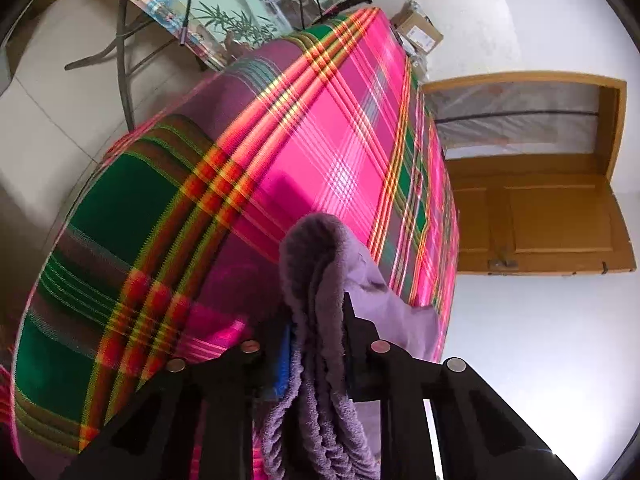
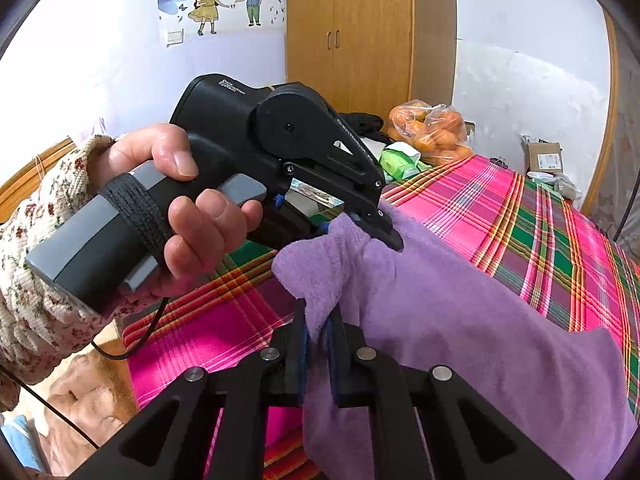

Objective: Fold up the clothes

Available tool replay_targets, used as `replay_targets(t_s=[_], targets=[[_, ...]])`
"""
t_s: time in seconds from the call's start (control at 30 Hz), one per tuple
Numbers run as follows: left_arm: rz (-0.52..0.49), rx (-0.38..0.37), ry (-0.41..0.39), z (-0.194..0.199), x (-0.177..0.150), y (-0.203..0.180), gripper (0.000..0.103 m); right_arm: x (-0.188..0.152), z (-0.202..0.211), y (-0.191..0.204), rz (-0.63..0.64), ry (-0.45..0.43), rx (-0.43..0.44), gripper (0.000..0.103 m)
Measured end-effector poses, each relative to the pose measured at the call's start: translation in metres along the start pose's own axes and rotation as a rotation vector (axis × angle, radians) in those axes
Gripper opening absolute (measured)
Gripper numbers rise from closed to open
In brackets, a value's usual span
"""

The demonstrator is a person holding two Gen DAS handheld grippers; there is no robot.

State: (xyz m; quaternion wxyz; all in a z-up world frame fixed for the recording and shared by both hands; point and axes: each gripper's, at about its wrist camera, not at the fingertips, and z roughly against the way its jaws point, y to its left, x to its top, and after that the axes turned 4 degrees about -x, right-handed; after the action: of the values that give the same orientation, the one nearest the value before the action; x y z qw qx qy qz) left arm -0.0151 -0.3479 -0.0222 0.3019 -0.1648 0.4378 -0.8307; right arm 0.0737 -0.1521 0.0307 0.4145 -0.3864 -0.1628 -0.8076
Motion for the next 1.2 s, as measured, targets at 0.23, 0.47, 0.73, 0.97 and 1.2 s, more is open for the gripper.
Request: replay_targets(t_s=[0.23,0.47,0.73,0.97,1.2], targets=[[-0.03,0.016,-0.033,0.005,0.003,0.001,0.015,0.006,-0.011,0.01,0.019,0.016,0.005,0.007],[-0.078,0.044,-0.051,0.014,0.006,-0.001,0.014,0.013,-0.02,0.023,0.04,0.032,0.011,0.007],[-0.101,0.116,-0.105,0.026,0.006,0.003,0.008,0.007,-0.032,0.017,0.008,0.069,0.034,0.006],[-0.072,0.123,-0.101,0.021,0.002,-0.005,0.008,0.003,-0.026,0.01,0.0,0.047,0.039,0.006],[-0.017,0.122,-0.068,0.014,-0.003,-0.002,0.018,0.003,-0.023,0.003,-0.016,0.038,0.046,0.006]])
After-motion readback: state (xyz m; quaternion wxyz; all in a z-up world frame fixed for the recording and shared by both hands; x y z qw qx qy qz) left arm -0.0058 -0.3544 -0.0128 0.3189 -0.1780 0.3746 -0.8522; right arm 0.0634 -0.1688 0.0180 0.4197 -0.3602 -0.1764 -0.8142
